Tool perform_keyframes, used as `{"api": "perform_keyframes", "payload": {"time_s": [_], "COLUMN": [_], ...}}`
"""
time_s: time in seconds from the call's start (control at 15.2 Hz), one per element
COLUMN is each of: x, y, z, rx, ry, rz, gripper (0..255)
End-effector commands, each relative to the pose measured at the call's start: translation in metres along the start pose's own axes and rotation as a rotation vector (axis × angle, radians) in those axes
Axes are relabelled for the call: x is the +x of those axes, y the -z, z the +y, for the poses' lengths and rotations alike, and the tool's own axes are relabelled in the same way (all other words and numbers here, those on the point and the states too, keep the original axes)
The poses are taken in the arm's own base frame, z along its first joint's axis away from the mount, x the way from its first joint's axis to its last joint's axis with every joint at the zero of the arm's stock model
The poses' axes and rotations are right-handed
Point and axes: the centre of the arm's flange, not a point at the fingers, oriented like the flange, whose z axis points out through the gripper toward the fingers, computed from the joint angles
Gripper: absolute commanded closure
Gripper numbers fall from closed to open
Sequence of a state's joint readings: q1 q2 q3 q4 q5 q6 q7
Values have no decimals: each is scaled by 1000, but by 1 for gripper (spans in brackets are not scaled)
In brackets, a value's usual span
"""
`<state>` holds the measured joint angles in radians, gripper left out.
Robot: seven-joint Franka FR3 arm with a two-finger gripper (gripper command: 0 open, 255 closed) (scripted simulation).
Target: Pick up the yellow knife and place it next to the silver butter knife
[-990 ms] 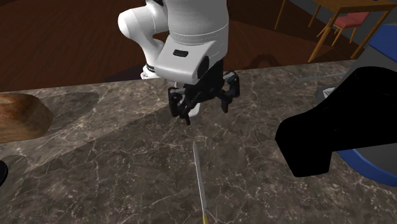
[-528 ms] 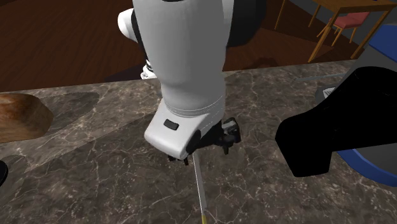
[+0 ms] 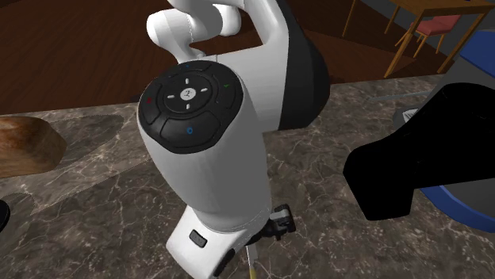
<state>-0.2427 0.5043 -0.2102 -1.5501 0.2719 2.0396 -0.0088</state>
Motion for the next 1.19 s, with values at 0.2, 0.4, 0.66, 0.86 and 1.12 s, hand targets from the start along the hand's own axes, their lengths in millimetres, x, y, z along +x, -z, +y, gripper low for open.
{"api": "perform_keyframes", "payload": {"time_s": [0.2,0.4,0.66,0.86,1.12], "x": [2,2,2,2,2], "y": [-26,-35,-35,-35,-35], "z": [0,0,0,0,0], "rx": [1,1,1,1,1], "ry": [-2,-2,-2,-2,-2], "rz": [0,0,0,0,0], "gripper": [0,0,0,255,255]}}
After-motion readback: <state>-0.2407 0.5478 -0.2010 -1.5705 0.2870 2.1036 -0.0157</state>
